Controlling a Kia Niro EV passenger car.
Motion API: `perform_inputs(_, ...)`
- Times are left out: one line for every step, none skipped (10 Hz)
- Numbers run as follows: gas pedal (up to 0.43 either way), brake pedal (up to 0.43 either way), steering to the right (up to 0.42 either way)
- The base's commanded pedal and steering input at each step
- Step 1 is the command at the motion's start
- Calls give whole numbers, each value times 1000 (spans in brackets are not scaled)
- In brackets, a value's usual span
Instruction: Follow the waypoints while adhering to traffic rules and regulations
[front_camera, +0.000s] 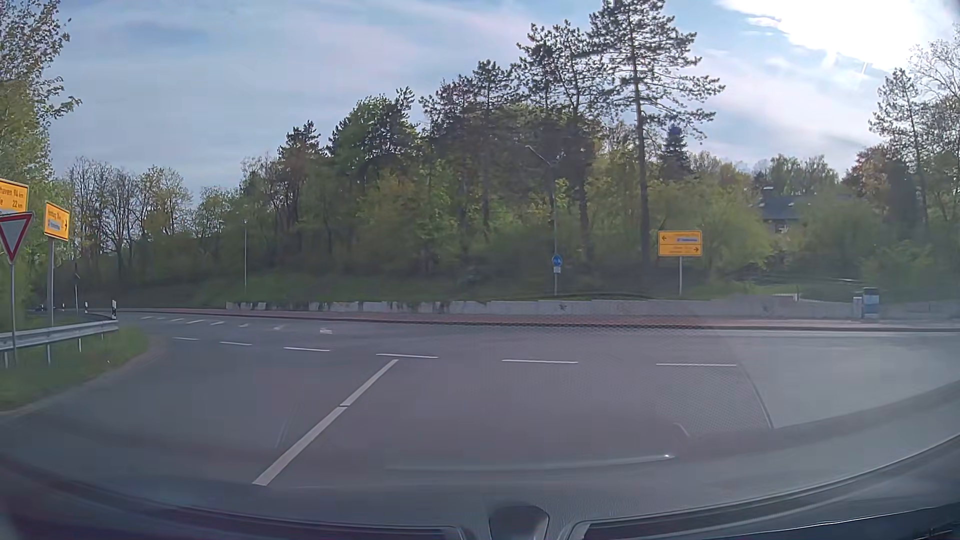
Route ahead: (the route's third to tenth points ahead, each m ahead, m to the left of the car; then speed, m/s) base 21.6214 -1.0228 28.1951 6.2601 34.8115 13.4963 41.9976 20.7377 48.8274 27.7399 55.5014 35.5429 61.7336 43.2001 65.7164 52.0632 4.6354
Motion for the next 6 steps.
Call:
perform_inputs(0, 207, 17)
perform_inputs(0, 207, 17)
perform_inputs(0, 207, 16)
perform_inputs(0, 207, 14)
perform_inputs(0, 213, 11)
perform_inputs(0, 213, 10)
